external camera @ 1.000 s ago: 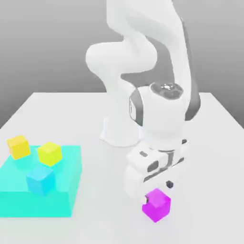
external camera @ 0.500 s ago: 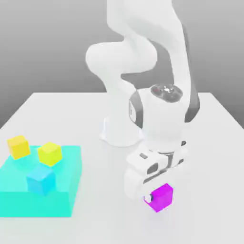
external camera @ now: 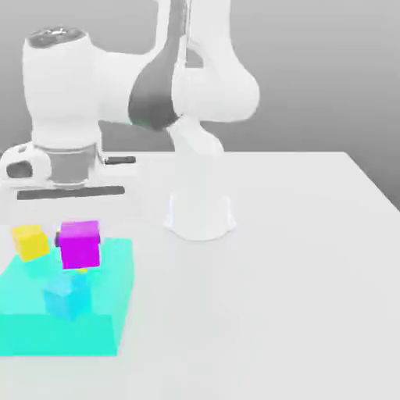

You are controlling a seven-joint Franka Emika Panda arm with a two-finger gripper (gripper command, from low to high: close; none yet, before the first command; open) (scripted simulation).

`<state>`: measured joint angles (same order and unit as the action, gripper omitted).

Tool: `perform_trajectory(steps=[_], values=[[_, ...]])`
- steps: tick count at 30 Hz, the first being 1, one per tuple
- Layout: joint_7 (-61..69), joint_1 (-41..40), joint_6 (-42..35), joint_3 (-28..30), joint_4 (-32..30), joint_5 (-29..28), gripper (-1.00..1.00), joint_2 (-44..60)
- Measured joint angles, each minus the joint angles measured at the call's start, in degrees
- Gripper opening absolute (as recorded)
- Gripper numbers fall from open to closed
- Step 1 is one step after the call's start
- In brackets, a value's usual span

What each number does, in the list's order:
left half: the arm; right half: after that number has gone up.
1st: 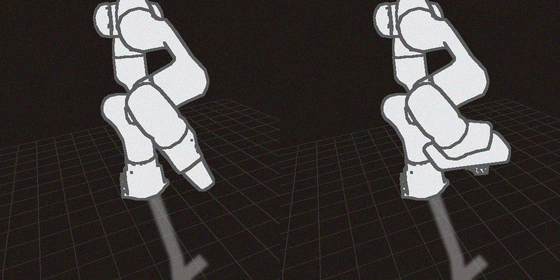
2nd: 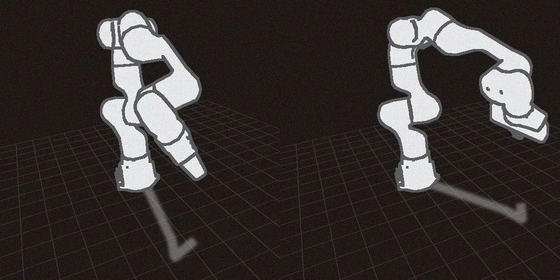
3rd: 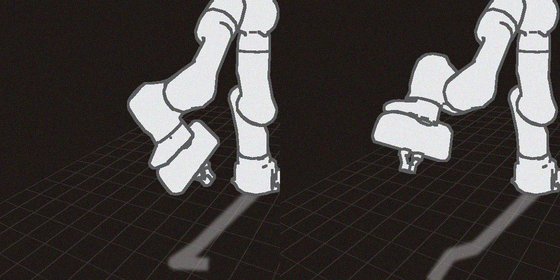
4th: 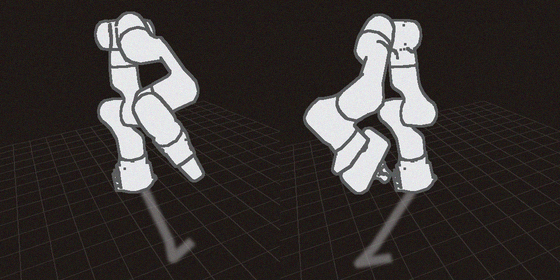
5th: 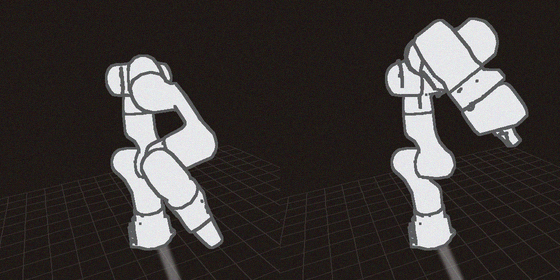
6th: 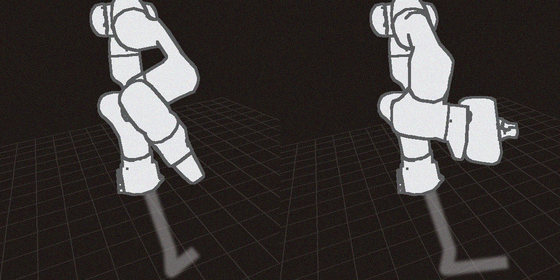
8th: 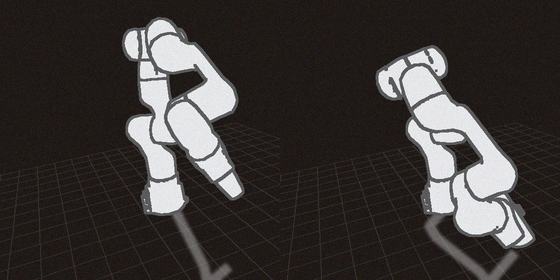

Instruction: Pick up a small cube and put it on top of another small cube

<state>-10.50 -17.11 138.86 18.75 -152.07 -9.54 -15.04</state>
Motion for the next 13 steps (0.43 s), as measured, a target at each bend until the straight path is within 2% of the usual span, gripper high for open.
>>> perform_trajectory(steps=[4, 9, 10, 13], values=[[3.5, -7.0, -4.9, 6.2, 0.7, -1.6, -1.0, -3.8], [6.6, -7.5, 3.0, 9.3, -1.5, 0.6, -1.0, 2.5], [7.0, -7.4, 5.1, 9.7, -2.0, 1.1, 1.0, 4.0], [7.0, -7.4, 5.1, 9.7, -2.0, 1.1, 1.0, 4.0]])
